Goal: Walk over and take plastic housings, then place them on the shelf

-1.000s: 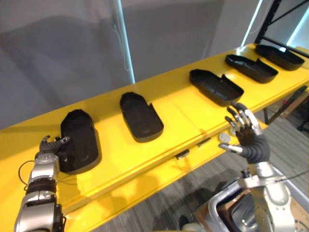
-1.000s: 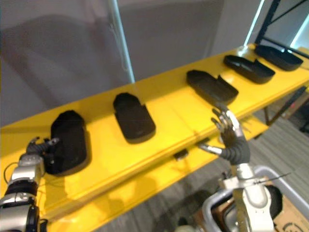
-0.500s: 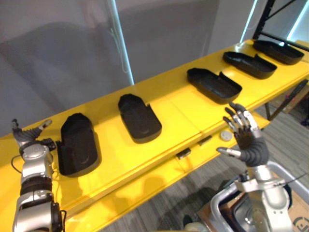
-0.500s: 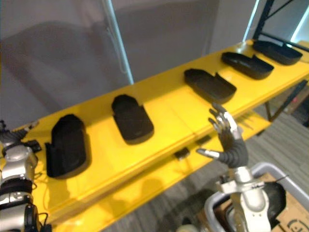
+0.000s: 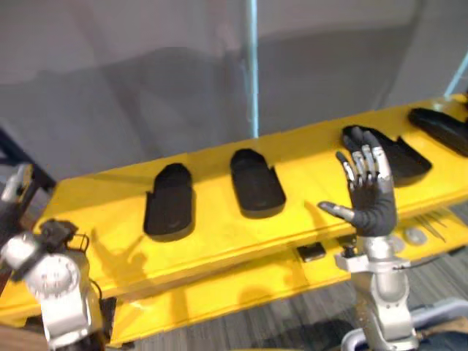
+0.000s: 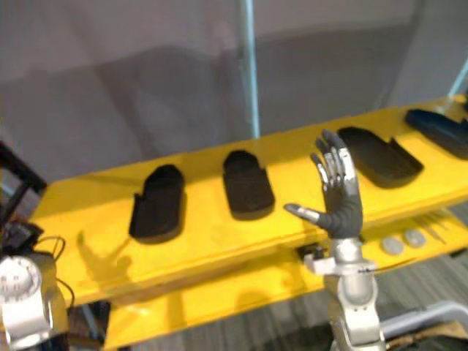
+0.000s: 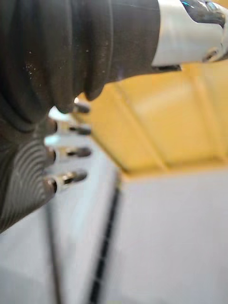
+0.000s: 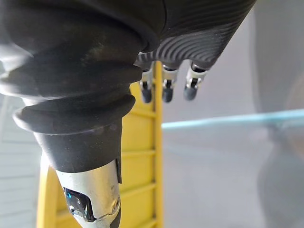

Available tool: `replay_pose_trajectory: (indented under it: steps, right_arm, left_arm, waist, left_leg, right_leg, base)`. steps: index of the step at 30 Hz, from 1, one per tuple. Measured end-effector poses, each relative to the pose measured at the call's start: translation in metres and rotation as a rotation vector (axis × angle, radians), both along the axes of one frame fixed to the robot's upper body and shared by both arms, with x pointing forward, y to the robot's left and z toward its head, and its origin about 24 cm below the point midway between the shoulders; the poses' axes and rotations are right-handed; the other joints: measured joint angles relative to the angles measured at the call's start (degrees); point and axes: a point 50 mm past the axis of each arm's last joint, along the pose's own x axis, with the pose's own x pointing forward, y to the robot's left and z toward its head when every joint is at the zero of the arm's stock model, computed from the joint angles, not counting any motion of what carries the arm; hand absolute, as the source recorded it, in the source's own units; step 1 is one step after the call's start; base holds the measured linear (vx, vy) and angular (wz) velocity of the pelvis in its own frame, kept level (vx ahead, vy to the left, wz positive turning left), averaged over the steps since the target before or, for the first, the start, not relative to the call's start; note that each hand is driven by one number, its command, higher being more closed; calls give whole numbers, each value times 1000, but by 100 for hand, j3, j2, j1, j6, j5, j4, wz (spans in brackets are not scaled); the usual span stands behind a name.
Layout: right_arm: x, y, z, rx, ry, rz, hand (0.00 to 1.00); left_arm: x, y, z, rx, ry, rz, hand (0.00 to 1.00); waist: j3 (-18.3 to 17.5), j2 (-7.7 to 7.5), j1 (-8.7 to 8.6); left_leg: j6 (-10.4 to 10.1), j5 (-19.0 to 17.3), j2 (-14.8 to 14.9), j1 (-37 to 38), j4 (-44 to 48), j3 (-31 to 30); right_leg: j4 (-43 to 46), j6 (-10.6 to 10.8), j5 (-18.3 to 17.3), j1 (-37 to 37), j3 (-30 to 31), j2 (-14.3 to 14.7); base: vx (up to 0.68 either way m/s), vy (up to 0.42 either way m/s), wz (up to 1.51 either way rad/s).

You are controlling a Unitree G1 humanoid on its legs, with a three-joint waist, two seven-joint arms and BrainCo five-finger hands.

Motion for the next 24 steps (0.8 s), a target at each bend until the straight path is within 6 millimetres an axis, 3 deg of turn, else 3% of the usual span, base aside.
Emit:
replay_pose_trajectory:
  steps: [3,10,12,17,24]
  right_arm:
    - [2,5,-2,32,15,6,0]
    - [-2,8,-9,72,44,12,0]
    - [-1,14,-12,69,51,73,0]
    - [6,51,-18,-5,68,274,0]
    - [18,55,-15,17,71,195,0]
  left_arm:
    - [-25,-7,-2,34,-6,24,0]
    - [-47,-12,-23,-68,69,-6,0]
    - [-48,-11,-26,-104,67,-29,0]
    - [-46,-9,-34,-146,85,-57,0]
    - [-33,-21,-43,-138,104,-171,0]
  waist:
    - [-60,-121,73]
    - [-129,-352,180]
    - [-147,-400,219]
    - [-82,-561,327]
    - [-39,-657,440]
  left_leg:
    - [9,85,1,-95,-112,-14]
    - [42,140,-85,-256,-117,-160]
    - [46,166,-105,-357,-116,-199]
    - [48,172,-146,-371,-110,-332]
    - [74,176,-236,-373,-118,-443]
  right_leg:
    - [-2,-7,-58,-51,-183,-31]
    - [0,58,-81,-100,-344,-118]
    - [3,84,-39,-169,-402,-137]
    - [25,107,-37,-135,-520,-167]
    - [188,146,-119,-155,-612,-254]
  base:
    - [-63,-16,27]
    - [-6,14,14]
    - [30,11,15]
    - [34,5,13]
    - [-18,12,9]
